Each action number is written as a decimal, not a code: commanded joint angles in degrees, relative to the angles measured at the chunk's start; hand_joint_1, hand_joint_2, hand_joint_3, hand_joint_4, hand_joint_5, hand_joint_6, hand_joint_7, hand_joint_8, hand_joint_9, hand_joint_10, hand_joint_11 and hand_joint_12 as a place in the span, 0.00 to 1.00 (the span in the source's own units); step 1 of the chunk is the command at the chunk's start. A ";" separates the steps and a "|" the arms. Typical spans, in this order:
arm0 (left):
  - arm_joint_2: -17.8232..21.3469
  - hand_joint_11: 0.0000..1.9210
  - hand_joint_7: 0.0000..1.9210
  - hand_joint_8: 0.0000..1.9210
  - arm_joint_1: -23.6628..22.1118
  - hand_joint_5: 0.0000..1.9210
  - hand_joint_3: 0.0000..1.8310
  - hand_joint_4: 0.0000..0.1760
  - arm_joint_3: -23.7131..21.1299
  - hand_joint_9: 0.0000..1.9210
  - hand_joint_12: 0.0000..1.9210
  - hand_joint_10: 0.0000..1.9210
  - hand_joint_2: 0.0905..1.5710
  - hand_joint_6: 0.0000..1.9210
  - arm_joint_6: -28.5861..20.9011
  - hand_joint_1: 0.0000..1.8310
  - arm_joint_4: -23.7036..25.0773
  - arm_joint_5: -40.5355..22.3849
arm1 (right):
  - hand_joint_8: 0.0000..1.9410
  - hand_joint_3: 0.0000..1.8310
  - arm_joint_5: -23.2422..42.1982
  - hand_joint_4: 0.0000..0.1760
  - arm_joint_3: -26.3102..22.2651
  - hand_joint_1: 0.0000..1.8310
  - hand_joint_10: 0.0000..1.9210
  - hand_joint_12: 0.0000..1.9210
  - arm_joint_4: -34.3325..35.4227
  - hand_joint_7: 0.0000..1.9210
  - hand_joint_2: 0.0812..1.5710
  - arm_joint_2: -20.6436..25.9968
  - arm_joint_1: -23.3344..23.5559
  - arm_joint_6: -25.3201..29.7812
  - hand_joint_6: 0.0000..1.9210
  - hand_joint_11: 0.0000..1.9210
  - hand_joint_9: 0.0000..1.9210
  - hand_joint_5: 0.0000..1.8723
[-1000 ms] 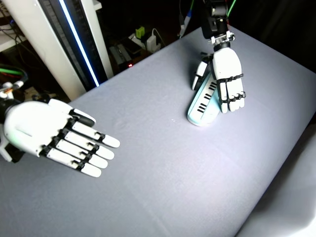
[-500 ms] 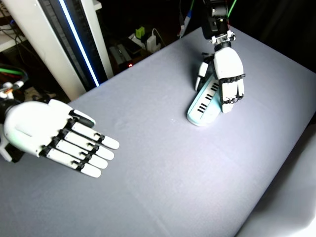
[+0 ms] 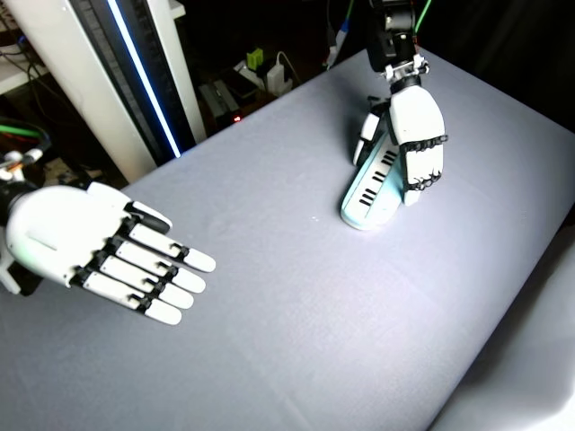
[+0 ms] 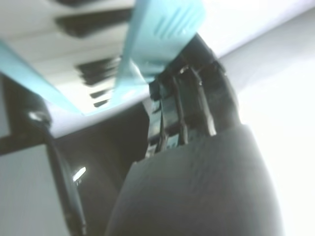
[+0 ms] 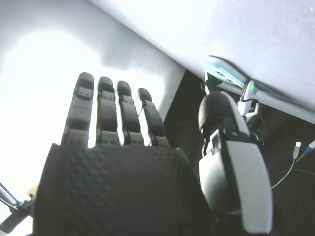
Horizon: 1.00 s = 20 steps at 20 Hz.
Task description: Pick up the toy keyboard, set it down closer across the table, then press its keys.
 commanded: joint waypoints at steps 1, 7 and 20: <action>0.39 0.37 0.31 0.84 -1.22 0.14 0.00 0.00 -0.52 0.27 1.00 1.00 0.82 0.79 0.30 0.71 1.74 -6.02 | 0.00 0.00 6.95 0.23 0.41 0.14 0.00 0.00 -0.22 0.00 0.85 0.05 0.31 -0.11 0.00 0.00 0.00 0.00; -1.46 0.26 0.10 0.91 -6.99 0.08 0.00 0.00 -0.88 0.19 1.00 1.00 0.71 0.84 -5.71 0.77 12.92 -8.31 | 0.00 0.00 9.84 0.08 -0.01 0.13 0.00 0.00 -0.07 0.00 0.84 0.88 0.31 0.22 0.00 0.00 0.00 0.00; -24.16 0.25 0.16 0.77 -19.51 0.13 0.00 0.02 13.06 0.19 0.94 0.83 0.73 0.73 -20.86 0.74 33.08 2.83 | 0.00 0.00 13.61 0.24 -0.46 0.03 0.00 0.00 -3.16 0.00 0.85 1.53 1.72 1.69 0.00 0.00 0.00 0.00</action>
